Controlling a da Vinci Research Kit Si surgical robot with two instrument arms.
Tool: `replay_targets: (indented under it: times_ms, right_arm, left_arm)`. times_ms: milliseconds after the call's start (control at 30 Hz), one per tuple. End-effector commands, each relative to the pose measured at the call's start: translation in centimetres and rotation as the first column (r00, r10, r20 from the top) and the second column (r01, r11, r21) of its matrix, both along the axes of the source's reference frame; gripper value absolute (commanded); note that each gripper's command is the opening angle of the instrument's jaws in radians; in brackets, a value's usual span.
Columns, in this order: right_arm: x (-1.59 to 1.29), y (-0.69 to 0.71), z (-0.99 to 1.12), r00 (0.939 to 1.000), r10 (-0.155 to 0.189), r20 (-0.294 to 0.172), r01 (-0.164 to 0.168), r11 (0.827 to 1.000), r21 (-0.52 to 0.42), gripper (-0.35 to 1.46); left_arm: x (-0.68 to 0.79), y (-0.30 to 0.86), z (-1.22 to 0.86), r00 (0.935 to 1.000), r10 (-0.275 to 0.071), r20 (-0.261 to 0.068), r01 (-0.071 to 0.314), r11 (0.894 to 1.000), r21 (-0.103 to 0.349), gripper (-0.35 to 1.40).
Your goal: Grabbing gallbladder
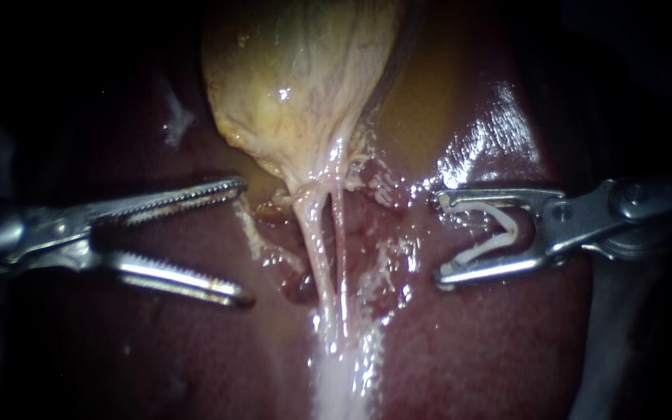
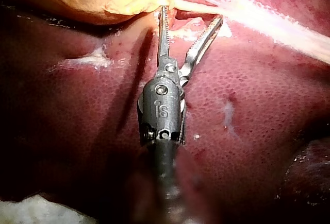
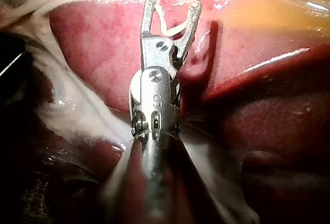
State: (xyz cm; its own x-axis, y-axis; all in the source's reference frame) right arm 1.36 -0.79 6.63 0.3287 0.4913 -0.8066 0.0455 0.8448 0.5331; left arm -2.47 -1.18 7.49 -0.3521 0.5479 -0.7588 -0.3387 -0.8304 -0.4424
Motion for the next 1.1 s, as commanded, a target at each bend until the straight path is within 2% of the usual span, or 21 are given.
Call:
replay_targets:
  times_ms: [33, 267, 400, 767, 933, 1100]
  right_arm:
    - [0.0, 0.0, 0.0, 1.0, 0.0, 0.0, 0.0, 1.0, 0.0, 0.5]
    - [0.0, 0.0, 0.0, 1.0, 0.0, 0.0, 0.0, 1.0, 0.0, 0.5]
    - [0.0, 0.0, 0.0, 1.0, 0.0, 0.0, 0.0, 1.0, 0.0, 0.5]
    - [0.0, 0.0, 0.0, 1.0, 0.0, 0.0, 0.0, 1.0, 0.0, 0.5]
    - [0.0, 0.0, 0.0, 1.0, 0.0, 0.0, 0.0, 1.0, 0.0, 0.5]
    - [0.0, 0.0, 0.0, 1.0, 0.0, 0.0, 0.0, 1.0, 0.0, 0.5]
  left_arm:
    - [0.0, 0.0, 0.0, 1.0, 0.0, 0.0, 0.0, 1.0, 0.0, 0.62]
    - [-0.01, 0.01, 0.01, 1.0, 0.0, 0.0, 0.0, 1.0, 0.0, 0.59]
    - [-0.05, 0.05, 0.07, 1.0, 0.0, 0.0, 0.0, 1.0, 0.0, 0.54]
    - [-0.22, 0.32, 0.37, 1.0, -0.001, 0.0, 0.001, 1.0, 0.002, 0.39]
    - [-0.3, 0.41, 0.47, 1.0, -0.002, -0.001, 0.002, 1.0, 0.002, 0.36]
    - [-0.39, 0.46, 0.52, 1.0, -0.005, -0.002, 0.005, 1.0, 0.002, 0.24]
